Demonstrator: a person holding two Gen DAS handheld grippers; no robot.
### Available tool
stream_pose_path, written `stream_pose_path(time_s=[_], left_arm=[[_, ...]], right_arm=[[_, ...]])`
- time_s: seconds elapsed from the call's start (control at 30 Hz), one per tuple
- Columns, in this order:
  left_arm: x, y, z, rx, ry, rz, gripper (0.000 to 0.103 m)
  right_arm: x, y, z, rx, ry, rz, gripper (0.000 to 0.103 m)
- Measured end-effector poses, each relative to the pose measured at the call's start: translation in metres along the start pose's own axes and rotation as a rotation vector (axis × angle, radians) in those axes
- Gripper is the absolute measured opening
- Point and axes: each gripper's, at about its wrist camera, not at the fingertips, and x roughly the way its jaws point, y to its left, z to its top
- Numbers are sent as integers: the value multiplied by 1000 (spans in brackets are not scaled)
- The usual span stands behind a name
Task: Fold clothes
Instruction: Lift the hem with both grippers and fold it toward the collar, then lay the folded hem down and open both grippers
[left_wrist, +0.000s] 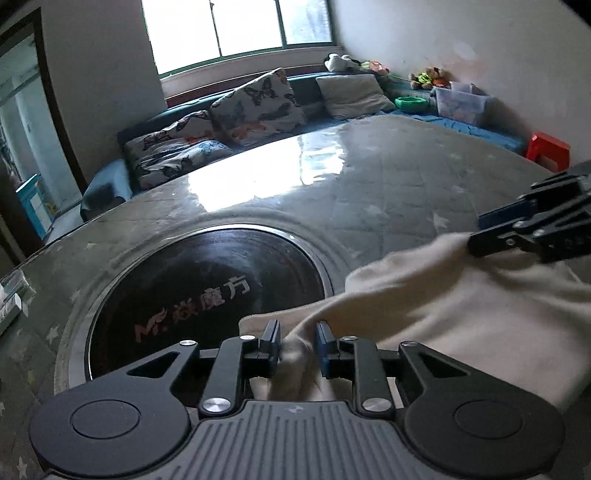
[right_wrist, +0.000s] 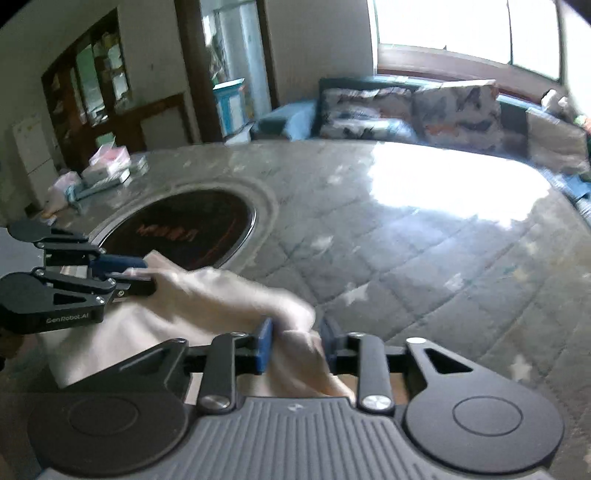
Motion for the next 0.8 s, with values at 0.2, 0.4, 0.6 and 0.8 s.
stream_pose_path(time_s=[0.2,0.4,0.6,0.8], left_arm=[[-21,-1,11,-37,-57,-24,24],[-28,-26,14,-21,-66,-133,24],[-9,-41,7,-23,-12,-151,24],[-4,-42,4,-42,-16,-145,25]], right_arm=[[-33,-6,-5,2,-18,-11,36],[-61,6,-27,-42,1,19,26],[-66,-3,-37,-3,-8,-38,26],[-54,-19,-40,17,37,-61,21]])
